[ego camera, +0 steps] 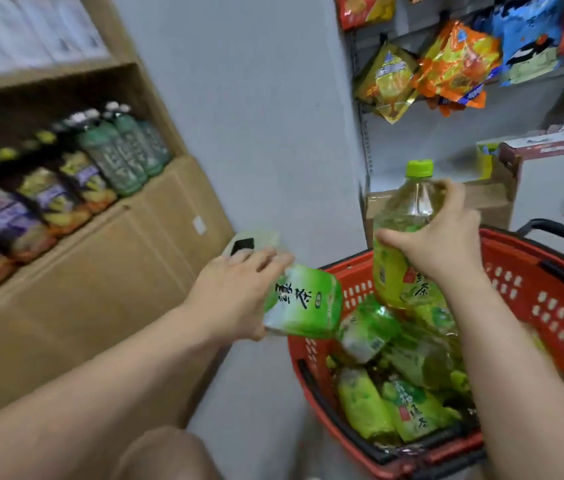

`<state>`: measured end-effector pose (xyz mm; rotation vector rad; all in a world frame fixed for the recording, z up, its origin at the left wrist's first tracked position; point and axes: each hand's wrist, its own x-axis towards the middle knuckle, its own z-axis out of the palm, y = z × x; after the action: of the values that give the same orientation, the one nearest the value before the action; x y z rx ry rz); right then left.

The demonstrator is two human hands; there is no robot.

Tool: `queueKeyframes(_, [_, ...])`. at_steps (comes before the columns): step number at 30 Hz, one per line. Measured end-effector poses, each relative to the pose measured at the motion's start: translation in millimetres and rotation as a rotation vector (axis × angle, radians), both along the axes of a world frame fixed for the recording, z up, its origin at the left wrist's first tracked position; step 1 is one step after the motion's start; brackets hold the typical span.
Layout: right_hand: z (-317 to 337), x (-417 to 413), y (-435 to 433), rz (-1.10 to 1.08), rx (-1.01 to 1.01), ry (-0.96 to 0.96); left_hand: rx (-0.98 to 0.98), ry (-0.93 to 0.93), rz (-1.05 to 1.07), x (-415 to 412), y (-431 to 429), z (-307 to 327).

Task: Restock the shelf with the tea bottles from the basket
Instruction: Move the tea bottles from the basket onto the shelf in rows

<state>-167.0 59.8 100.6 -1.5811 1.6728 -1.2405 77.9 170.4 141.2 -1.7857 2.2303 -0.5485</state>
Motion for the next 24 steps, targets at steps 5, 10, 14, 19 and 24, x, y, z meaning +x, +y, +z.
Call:
queueKeyframes(5, [30,102,67,0.392,-0.154,-0.195,-0.214,-0.147,0.264,91,135,62])
queueKeyframes(10, [50,199,144,0.716,-0.168,-0.264,-0.342,-0.252,0.489,152,260,112])
queueKeyframes(14, [74,273,202,0.878,-0.227,-0.286,-0.406,-0.272,0.619,200,333,139])
queueKeyframes(19, [116,375,265,1.043,-0.302,-0.333,-0.596,-0.008,0.880,270,396,145])
queueKeyframes(24, [145,474,324,1.132,-0.390,-0.396,-0.706,0.415,1.156,335,431,125])
